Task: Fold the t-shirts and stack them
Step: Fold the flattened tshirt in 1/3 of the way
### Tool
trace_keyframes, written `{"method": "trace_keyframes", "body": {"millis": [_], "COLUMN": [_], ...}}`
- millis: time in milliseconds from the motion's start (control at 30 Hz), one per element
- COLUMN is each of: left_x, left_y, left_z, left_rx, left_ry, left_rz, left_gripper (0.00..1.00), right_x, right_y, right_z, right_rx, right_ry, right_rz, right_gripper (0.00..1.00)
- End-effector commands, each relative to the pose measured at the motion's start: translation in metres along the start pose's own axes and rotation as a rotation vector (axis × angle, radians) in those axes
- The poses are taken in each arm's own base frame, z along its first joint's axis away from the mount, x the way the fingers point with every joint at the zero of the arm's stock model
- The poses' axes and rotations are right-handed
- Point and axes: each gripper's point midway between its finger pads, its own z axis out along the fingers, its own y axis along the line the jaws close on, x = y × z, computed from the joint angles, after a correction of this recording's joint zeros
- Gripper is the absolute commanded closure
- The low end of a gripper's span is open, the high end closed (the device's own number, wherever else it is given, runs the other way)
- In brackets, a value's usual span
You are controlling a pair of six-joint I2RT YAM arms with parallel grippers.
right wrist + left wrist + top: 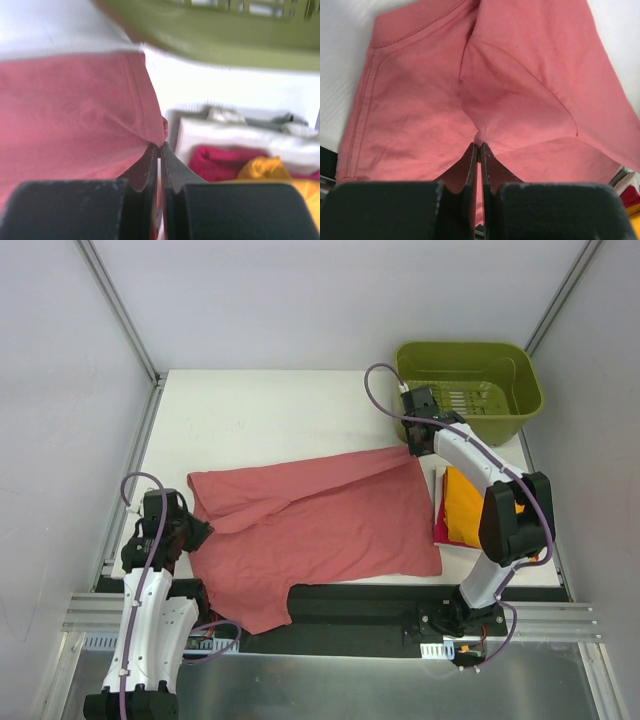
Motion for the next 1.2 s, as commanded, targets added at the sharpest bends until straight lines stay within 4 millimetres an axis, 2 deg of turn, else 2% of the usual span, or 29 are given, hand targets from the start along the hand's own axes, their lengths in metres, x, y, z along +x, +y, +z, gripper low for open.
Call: {"method": "trace_keyframes", "body": {"millis": [0,67,167,300,367,400,433,467,500,533,567,600,667,700,767,800,833,867,933,967,1000,1067,1133,1167], "left_x": [0.009,0.012,0.013,0.014,0.013,0.014,0.011,0.010,0.010,0.007,0.001,-0.002,-0.019,-0.021,-0.033,-0.037,-0.039,-0.042,-0.053,-0.056,-0.060,-0.064,-0.066,-0.067], "left_y": [0.000,-0.002,-0.007,-0.008,-0.013,-0.015,-0.021,-0.025,-0.028,-0.034,-0.043,-0.046,-0.065,-0.067,-0.086,-0.090,-0.094,-0.097,-0.100,-0.100,-0.100,-0.098,-0.096,-0.094], "left_z": [0.002,0.003,0.005,0.006,0.007,0.009,0.010,0.011,0.013,0.014,0.016,0.021,0.024,0.033,0.040,0.051,0.055,0.060,0.075,0.080,0.087,0.093,0.098,0.100], "left_rx": [0.005,0.014,0.038,0.047,0.064,0.068,0.093,0.106,0.110,0.127,0.154,0.142,0.181,0.159,0.200,0.170,0.166,0.153,0.109,0.096,0.077,0.056,0.041,0.029], "left_ry": [0.043,0.061,0.069,0.075,0.078,0.087,0.080,0.084,0.098,0.095,0.079,0.082,0.043,0.058,0.044,0.068,0.079,0.086,0.078,0.071,0.071,0.063,0.056,0.050], "left_rz": [-0.006,-0.022,-0.028,-0.024,-0.028,-0.029,-0.028,-0.027,-0.031,-0.032,-0.025,-0.026,-0.018,-0.022,-0.002,-0.005,0.005,0.012,0.010,0.011,0.010,0.013,0.016,0.016], "left_gripper": [1.00,1.00,1.00,1.00,1.00,1.00,1.00,1.00,1.00,1.00,1.00,1.00,1.00,1.00,1.00,1.00,1.00,1.00,1.00,1.00,1.00,1.00,1.00,1.00], "right_x": [0.031,0.045,0.053,0.051,0.043,0.033,0.034,0.028,0.019,0.020,0.015,0.009,0.011,0.011,0.017,0.025,0.028,0.037,0.041,0.053,0.047,0.057,0.052,0.061], "right_y": [-0.022,-0.020,-0.020,-0.013,0.001,0.016,0.032,0.041,0.057,0.074,0.085,0.105,0.140,0.164,0.195,0.216,0.226,0.245,0.266,0.282,0.292,0.315,0.331,0.343], "right_z": [-0.022,-0.021,-0.022,-0.027,-0.036,-0.040,-0.045,-0.057,-0.066,-0.073,-0.084,-0.095,-0.114,-0.128,-0.140,-0.152,-0.156,-0.161,-0.169,-0.172,-0.177,-0.178,-0.182,-0.177], "right_rx": [0.073,0.066,0.070,0.050,-0.032,-0.089,-0.172,-0.223,-0.285,-0.370,-0.428,-0.502,-0.663,-0.733,-0.828,-0.875,-0.885,-0.904,-0.943,-0.966,-0.972,-0.988,-0.983,-0.985], "right_ry": [0.078,0.108,0.132,0.128,0.083,0.027,0.012,-0.033,-0.084,-0.098,-0.132,-0.173,-0.188,-0.217,-0.209,-0.209,-0.203,-0.188,-0.191,-0.171,-0.189,-0.158,-0.176,-0.161], "right_rz": [0.029,0.049,0.068,0.074,0.057,0.048,0.038,0.036,0.026,0.014,0.011,-0.003,-0.042,-0.088,-0.148,-0.202,-0.222,-0.258,-0.261,-0.289,-0.291,-0.331,-0.355,-0.384], "right_gripper": [0.96,0.95,0.91,0.50,0.45,0.41,0.40,0.39,0.37,0.37,0.37,0.37,0.37,0.38,0.38,0.38,0.38,0.38,0.39,0.39,0.40,0.41,0.43,0.43]}}
